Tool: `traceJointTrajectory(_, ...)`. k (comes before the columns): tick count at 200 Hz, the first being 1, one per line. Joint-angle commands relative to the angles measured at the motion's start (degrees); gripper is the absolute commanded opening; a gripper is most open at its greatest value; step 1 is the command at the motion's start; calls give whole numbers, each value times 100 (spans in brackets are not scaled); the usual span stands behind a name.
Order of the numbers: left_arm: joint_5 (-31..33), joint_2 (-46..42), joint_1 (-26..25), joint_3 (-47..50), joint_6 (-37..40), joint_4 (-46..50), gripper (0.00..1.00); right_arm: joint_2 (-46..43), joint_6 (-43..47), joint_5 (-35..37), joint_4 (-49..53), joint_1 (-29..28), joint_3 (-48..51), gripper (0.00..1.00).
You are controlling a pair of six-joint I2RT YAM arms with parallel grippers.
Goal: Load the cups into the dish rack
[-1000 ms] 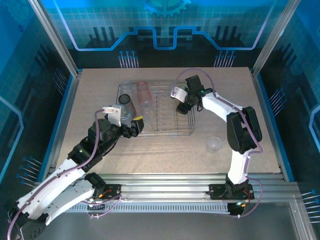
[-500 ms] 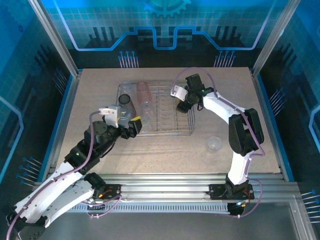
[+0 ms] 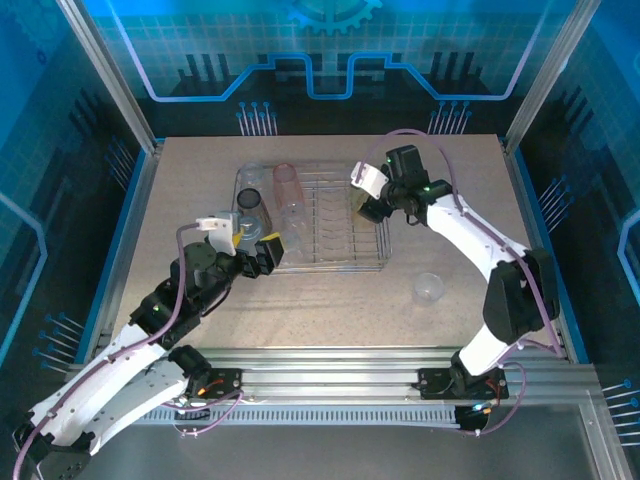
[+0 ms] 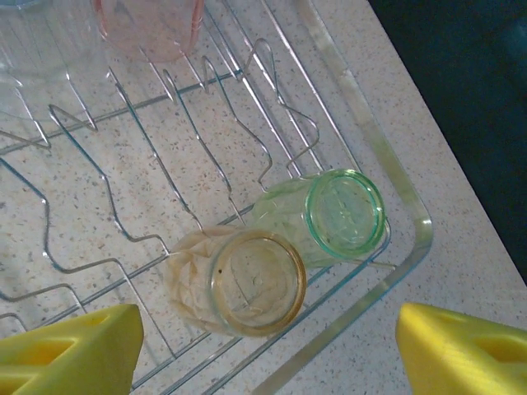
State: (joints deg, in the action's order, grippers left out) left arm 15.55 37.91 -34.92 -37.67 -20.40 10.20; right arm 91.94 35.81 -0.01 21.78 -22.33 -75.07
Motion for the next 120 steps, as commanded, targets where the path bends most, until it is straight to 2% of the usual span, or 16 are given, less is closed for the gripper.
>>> traceJointTrajectory(1,131,173,21,-339,-258,491,99,-554,-461,-9,-99,-53,244,81)
traceJointTrajectory(26,311,776,21,-1104,-536,1522,99,-1174,-690,130,-278,-18,570,81)
traceJointTrajectory(55,-300,1340,-35,-1579,-581,1725,95,-1813,-936,377,-452,107,800,81)
traceJointTrajectory(67,-540,1469,-117,-1642,-580,1587,93,-2044,-1200,701,-485,158,842,91)
traceJointTrajectory(84,-597,1670,-444,-1749,-502,1411,92,-2413,-1509,984,-476,323,966,100)
traceJointTrajectory(98,-589,1870,-889,-1840,-247,1153,92,-2731,-1910,955,-427,599,1061,100)
traceJointTrajectory(120,-702,2354,-1444,-2050,-16,806,92,-3213,-2620,490,-142,1228,1196,100)
